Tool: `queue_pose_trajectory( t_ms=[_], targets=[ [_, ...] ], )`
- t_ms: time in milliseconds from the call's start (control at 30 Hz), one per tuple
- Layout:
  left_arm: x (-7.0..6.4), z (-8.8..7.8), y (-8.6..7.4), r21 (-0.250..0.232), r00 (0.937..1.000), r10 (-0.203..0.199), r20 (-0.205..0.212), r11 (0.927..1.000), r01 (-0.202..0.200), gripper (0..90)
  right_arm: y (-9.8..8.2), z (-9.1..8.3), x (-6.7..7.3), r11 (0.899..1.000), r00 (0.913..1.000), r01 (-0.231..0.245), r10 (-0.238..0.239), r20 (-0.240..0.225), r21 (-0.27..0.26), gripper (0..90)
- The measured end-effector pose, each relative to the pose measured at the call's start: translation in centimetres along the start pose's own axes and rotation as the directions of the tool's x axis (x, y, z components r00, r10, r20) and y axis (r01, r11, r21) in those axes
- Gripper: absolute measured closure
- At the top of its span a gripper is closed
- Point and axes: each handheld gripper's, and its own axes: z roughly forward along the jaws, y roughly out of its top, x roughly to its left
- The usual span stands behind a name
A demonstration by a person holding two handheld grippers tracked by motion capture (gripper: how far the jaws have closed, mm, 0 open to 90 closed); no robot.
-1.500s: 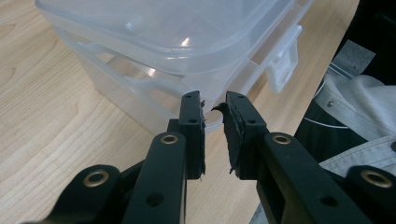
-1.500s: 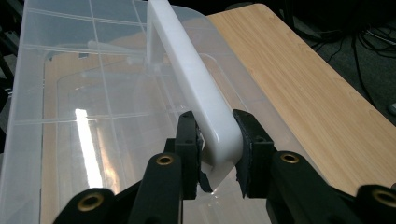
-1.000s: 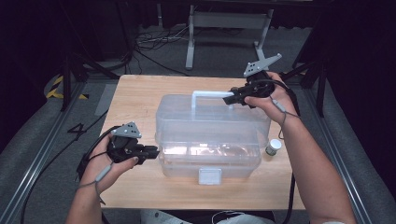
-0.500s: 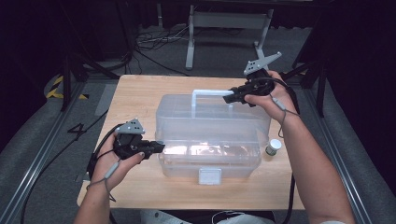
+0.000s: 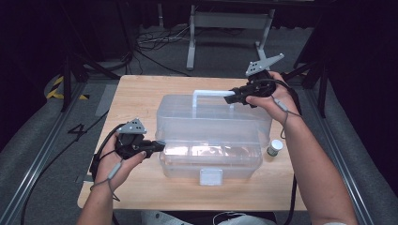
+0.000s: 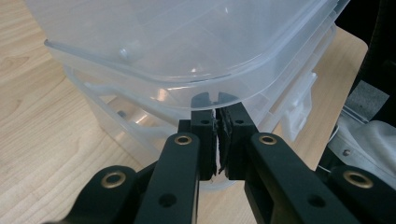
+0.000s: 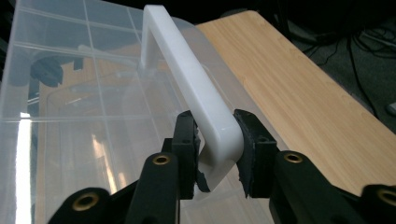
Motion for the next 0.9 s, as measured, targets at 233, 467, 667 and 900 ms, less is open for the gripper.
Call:
queue_pose_trajectory(
  t_ms=[233,467,667,900],
  targets=[
    [0.0,0.0,0.0,-0.012,1.0000,-0.001,0.000,0.9999,0.001,86.0,-0.1,-2.2,0.7,0.993,0.9999,0.004,-0.002,0.017,-0.122,58.6],
    [0.1,-0.1,0.2,-0.028,1.0000,-0.004,-0.005,0.9996,0.004,86.6,-0.9,-5.3,1.8,0.983,0.9946,0.043,-0.025,0.101,-0.179,73.2],
    [0.2,-0.2,0.3,-0.037,1.0000,-0.004,-0.006,0.9993,0.004,86.7,-2.7,-7.3,2.9,0.980,0.9885,0.047,-0.018,0.150,-0.192,87.0],
    [0.3,-0.3,0.5,-0.044,1.0000,-0.003,-0.007,0.9990,0.003,86.7,-5.0,-8.8,3.7,0.976,0.9825,0.022,0.020,0.185,-0.219,90.0]
  ],
)
